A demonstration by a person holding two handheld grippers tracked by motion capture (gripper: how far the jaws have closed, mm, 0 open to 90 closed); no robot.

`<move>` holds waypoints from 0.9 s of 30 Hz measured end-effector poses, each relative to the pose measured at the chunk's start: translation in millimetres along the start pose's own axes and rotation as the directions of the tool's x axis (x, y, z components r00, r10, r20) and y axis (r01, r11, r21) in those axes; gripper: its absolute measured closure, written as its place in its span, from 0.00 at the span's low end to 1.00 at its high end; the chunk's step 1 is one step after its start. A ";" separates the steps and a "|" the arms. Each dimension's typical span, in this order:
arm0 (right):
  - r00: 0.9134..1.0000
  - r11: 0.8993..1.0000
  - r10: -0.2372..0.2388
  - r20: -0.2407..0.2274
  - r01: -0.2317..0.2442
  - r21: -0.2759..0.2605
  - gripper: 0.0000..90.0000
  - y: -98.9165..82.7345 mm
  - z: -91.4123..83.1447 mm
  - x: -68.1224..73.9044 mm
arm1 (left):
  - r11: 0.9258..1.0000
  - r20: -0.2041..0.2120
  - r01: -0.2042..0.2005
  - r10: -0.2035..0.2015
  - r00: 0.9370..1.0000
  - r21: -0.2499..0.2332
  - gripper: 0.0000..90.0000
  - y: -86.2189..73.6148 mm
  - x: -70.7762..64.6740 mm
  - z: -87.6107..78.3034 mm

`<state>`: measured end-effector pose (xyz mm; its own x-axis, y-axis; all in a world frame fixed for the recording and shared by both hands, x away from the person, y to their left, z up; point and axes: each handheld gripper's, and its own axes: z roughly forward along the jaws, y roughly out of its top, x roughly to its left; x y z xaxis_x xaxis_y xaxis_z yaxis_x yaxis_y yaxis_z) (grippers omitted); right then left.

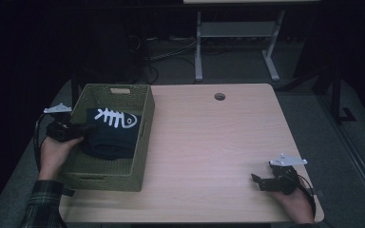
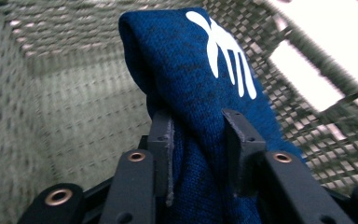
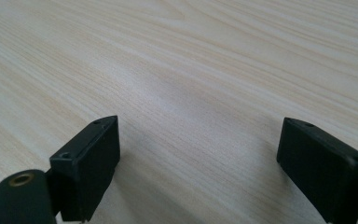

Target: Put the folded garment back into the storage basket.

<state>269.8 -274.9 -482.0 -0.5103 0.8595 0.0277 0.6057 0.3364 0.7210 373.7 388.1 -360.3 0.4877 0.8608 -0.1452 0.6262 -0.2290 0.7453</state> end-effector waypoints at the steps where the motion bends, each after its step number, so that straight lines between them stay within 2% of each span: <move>1: 1.000 1.000 0.000 0.000 0.000 0.000 0.14 0.0 0.0 0.0 | 1.000 -0.018 -0.010 0.011 1.000 0.011 0.71 -0.5 1.3 0.8; 6: 1.000 1.000 0.000 0.000 0.000 0.000 0.14 0.0 0.0 0.0 | 0.999 -0.080 -0.015 0.017 0.997 0.034 0.60 -2.3 4.1 2.8; 8: 1.000 1.000 0.000 0.000 0.000 0.000 0.14 0.0 0.0 0.0 | 0.999 -0.108 -0.018 0.022 0.994 0.031 0.52 -2.4 4.7 2.1; 13: 1.000 1.000 0.000 0.000 0.000 0.000 0.14 0.0 0.0 0.0 | 1.000 -0.145 -0.011 0.015 0.989 0.026 0.41 -1.8 4.9 -1.0; 19: 1.000 1.000 0.000 0.000 0.000 0.000 0.14 0.0 0.0 0.0 | 1.000 -0.194 -0.003 -0.002 0.981 -0.024 0.29 1.0 4.0 -11.6; 21: 1.000 1.000 0.000 0.000 0.000 0.000 0.14 0.0 0.0 0.0 | 0.999 -0.189 -0.004 -0.002 0.982 -0.033 0.28 1.8 3.2 -13.2; 25: 1.000 1.000 0.000 0.000 0.000 0.000 0.14 0.0 0.0 0.0 | 0.998 -0.147 -0.021 0.013 0.989 -0.052 0.25 6.1 -8.1 -15.6; 27: 1.000 1.000 0.000 0.000 0.000 0.000 0.14 0.0 0.0 0.0 | 0.998 -0.141 -0.023 0.015 0.990 -0.057 0.24 7.2 -11.7 -15.4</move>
<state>269.8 -274.9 -482.0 -0.5104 0.8595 0.0276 0.6057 0.3366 0.7210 363.1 383.4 -343.2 0.4066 0.9127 -0.0410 0.5789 -0.2227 0.7844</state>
